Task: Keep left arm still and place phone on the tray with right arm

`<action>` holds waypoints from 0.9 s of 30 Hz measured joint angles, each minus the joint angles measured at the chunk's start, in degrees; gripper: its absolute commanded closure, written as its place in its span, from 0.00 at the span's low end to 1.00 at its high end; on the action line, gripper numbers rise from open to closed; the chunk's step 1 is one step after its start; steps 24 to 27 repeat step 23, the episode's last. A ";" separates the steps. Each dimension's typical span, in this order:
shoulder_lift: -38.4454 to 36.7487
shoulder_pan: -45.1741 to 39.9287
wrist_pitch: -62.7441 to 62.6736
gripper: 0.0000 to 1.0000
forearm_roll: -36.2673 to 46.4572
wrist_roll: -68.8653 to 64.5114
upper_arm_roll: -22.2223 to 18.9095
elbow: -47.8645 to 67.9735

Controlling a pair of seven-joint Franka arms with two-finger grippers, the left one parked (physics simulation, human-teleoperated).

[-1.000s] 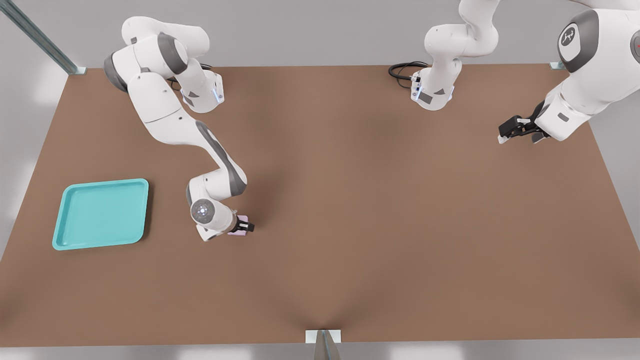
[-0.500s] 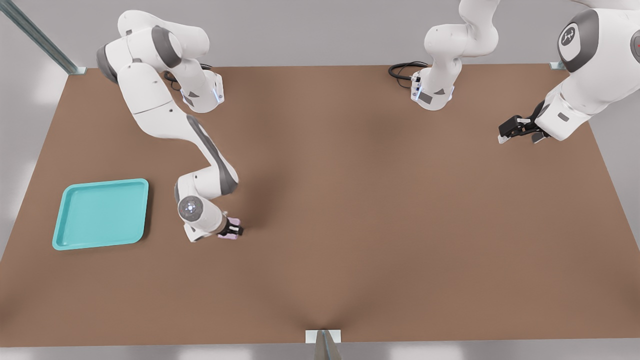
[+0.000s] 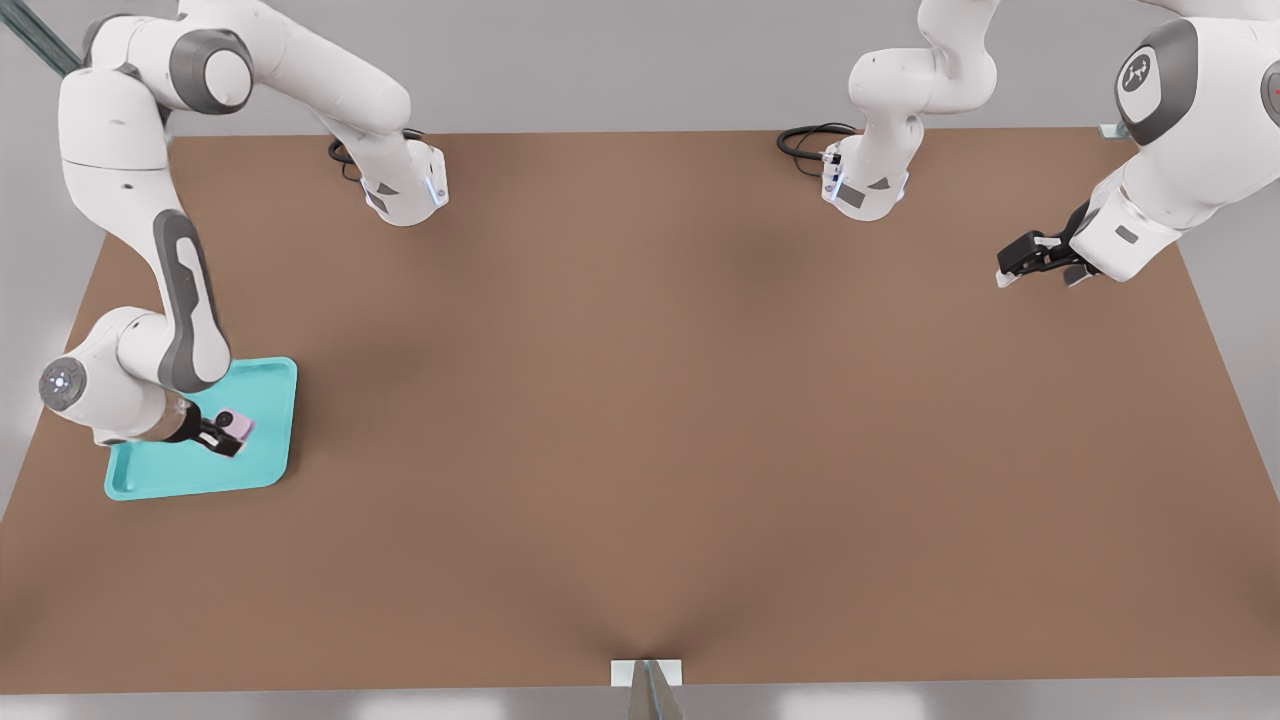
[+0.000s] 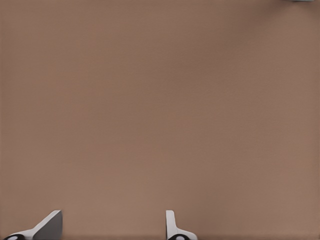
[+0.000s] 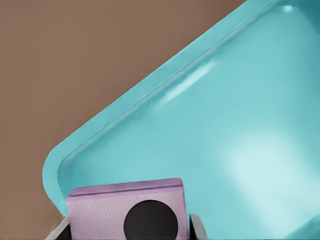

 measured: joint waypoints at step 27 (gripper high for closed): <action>-29.71 35.72 -32.23 0.00 4.46 -17.22 -17.65 14.87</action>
